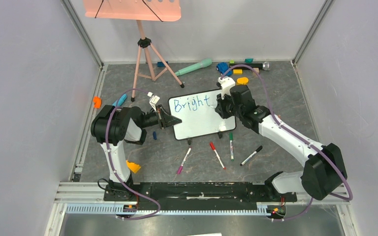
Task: Write a sentence on the whiteboard
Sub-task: Pick up the sentence from the whiteboard.
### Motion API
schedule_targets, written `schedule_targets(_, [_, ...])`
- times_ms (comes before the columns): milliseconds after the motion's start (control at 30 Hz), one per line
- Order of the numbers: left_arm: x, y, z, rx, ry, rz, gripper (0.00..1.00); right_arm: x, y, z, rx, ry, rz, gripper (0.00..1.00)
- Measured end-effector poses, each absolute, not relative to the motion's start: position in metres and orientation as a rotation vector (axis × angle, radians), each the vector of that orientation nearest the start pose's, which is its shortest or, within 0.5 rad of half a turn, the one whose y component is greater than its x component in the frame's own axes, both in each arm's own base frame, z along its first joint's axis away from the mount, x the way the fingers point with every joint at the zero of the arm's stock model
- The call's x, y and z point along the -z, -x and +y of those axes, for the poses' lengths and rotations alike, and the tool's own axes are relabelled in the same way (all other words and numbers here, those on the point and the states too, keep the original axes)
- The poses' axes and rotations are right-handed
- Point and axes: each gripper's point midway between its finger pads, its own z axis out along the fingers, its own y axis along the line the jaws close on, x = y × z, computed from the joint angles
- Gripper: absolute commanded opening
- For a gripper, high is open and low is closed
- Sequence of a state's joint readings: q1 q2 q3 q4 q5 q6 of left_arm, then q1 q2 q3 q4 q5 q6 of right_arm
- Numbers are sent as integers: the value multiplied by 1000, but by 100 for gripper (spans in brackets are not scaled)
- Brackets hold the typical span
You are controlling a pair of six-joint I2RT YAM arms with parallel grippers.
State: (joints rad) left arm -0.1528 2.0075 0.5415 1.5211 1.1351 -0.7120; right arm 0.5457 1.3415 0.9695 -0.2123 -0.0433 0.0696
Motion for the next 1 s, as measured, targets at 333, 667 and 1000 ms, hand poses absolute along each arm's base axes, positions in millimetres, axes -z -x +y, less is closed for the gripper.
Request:
schedule_targets(333, [-91, -312, -221, 1498, -545, 1681, 2, -187, -347, 213, -360, 508, 2089, 0])
schedule_targets(667, [-91, -312, -221, 1497, -546, 1680, 2, -212, -337, 212, -404, 509, 2013, 0])
schedule_targets(1000, [-91, -312, -221, 1498, -547, 1680, 2, -210, -331, 207, -402, 497, 2014, 0])
